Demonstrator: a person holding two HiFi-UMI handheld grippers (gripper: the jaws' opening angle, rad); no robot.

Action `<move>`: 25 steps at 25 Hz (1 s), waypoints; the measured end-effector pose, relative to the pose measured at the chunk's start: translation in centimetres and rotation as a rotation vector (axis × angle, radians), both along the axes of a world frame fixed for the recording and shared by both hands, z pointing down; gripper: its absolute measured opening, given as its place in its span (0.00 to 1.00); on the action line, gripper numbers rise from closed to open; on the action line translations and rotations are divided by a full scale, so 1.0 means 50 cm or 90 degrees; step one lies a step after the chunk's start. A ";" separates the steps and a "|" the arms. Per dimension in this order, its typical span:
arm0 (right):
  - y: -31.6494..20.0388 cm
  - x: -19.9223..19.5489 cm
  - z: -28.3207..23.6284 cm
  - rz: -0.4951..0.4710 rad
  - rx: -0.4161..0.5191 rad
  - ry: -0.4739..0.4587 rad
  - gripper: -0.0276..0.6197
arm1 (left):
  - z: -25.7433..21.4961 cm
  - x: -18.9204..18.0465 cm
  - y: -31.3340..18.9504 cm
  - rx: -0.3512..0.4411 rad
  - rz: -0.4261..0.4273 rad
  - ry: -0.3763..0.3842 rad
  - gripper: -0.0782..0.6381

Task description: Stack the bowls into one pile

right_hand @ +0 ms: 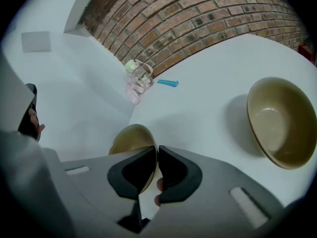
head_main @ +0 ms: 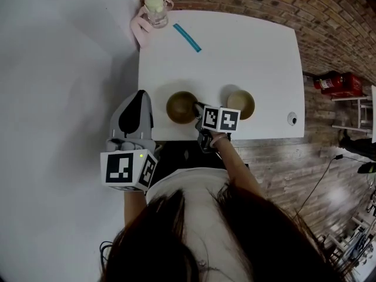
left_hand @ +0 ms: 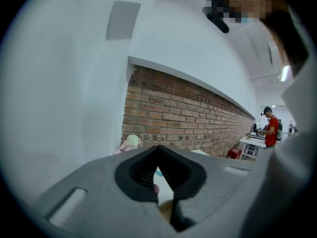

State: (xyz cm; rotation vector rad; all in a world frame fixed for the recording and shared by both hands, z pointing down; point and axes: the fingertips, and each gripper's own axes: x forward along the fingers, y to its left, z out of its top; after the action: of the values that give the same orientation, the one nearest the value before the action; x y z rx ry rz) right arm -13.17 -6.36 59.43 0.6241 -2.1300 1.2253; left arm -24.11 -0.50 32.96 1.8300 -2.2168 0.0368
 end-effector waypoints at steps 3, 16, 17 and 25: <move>-0.009 0.010 -0.007 0.011 0.005 -0.003 0.08 | -0.004 0.011 -0.011 0.003 0.014 0.000 0.11; -0.044 0.061 -0.037 0.065 0.022 -0.010 0.08 | -0.025 0.060 -0.059 0.021 0.075 0.000 0.11; -0.047 0.065 -0.039 0.071 0.023 -0.011 0.08 | -0.026 0.065 -0.062 0.023 0.081 0.000 0.11; -0.071 0.103 -0.053 0.114 0.038 -0.014 0.08 | -0.039 0.097 -0.092 0.038 0.125 -0.002 0.11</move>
State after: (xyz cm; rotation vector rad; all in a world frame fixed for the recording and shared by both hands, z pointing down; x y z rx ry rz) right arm -8.00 -9.93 56.78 0.8464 -2.1739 1.2720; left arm -19.25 -5.11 30.99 2.0758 -2.0524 0.0110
